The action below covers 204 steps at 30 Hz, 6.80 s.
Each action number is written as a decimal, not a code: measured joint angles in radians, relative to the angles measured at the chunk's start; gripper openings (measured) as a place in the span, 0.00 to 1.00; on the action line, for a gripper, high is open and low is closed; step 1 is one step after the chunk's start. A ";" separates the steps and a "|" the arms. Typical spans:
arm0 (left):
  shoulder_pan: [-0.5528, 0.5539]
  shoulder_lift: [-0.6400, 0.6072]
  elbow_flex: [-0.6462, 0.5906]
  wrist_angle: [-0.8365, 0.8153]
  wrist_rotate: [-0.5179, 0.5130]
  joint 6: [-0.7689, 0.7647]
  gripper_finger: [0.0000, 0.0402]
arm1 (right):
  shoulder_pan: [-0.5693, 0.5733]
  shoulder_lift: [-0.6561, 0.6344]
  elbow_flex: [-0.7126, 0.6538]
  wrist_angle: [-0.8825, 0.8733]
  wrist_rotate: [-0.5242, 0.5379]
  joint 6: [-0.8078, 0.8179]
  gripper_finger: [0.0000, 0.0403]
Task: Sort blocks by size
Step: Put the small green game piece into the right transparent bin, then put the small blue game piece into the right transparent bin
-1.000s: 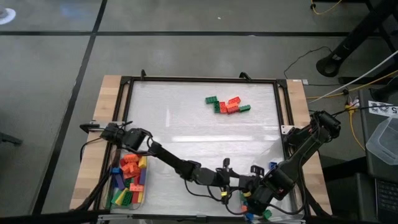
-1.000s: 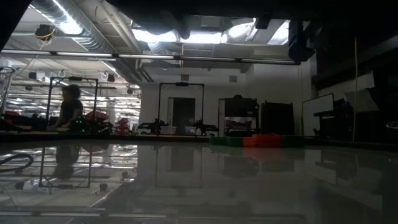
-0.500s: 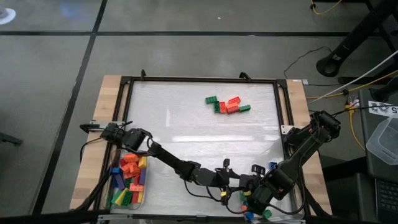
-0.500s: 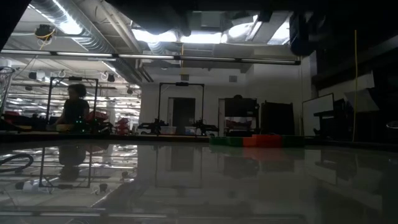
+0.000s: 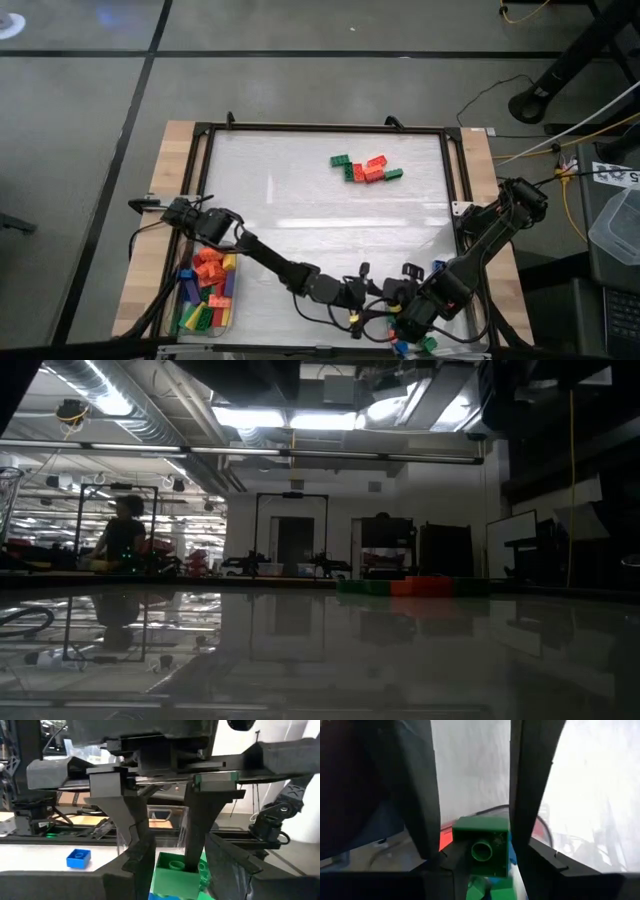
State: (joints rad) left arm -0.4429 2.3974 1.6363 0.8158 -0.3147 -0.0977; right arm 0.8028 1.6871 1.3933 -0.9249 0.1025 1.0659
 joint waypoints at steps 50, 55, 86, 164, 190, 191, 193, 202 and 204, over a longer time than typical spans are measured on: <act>0.005 -0.006 -0.001 -0.136 -0.009 0.061 0.39 | 0.002 -0.036 0.003 -0.074 -0.065 0.002 0.37; 0.006 -0.039 -0.001 -0.142 -0.010 0.084 0.39 | 0.002 -0.040 0.003 -0.310 -0.074 0.025 0.37; 0.076 -0.504 -0.011 -1.386 -0.260 -0.105 0.39 | 0.002 -0.644 -0.650 -0.086 -0.079 0.117 0.37; -0.351 -0.749 -0.010 -2.290 -0.602 -1.043 0.39 | -0.358 -0.558 -0.950 1.356 0.182 -0.799 0.23; -0.323 -0.629 -0.011 -2.148 -0.615 -0.277 0.39 | -0.653 0.066 -0.292 1.551 -0.391 -1.023 0.23; -0.319 -0.623 -0.011 -2.144 -0.625 -0.259 0.39 | -0.653 0.066 -0.279 1.532 -0.391 -1.021 0.23; -0.303 -0.619 -0.011 -2.130 -0.667 -0.250 0.39 | -0.653 0.066 -0.258 1.508 -0.391 -1.021 0.23; -0.288 -0.619 -0.011 -2.134 -0.770 -0.204 0.39 | -0.653 0.066 -0.249 1.494 -0.355 -0.940 0.23; -0.288 -0.619 -0.011 -2.134 -0.781 -0.200 0.39 | -0.653 0.066 -0.249 1.493 -0.306 -0.911 0.23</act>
State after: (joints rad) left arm -0.7311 1.7782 1.6257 -1.3180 -1.0953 -0.2977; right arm 0.1501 1.7531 1.1439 0.5681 -0.2040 0.1547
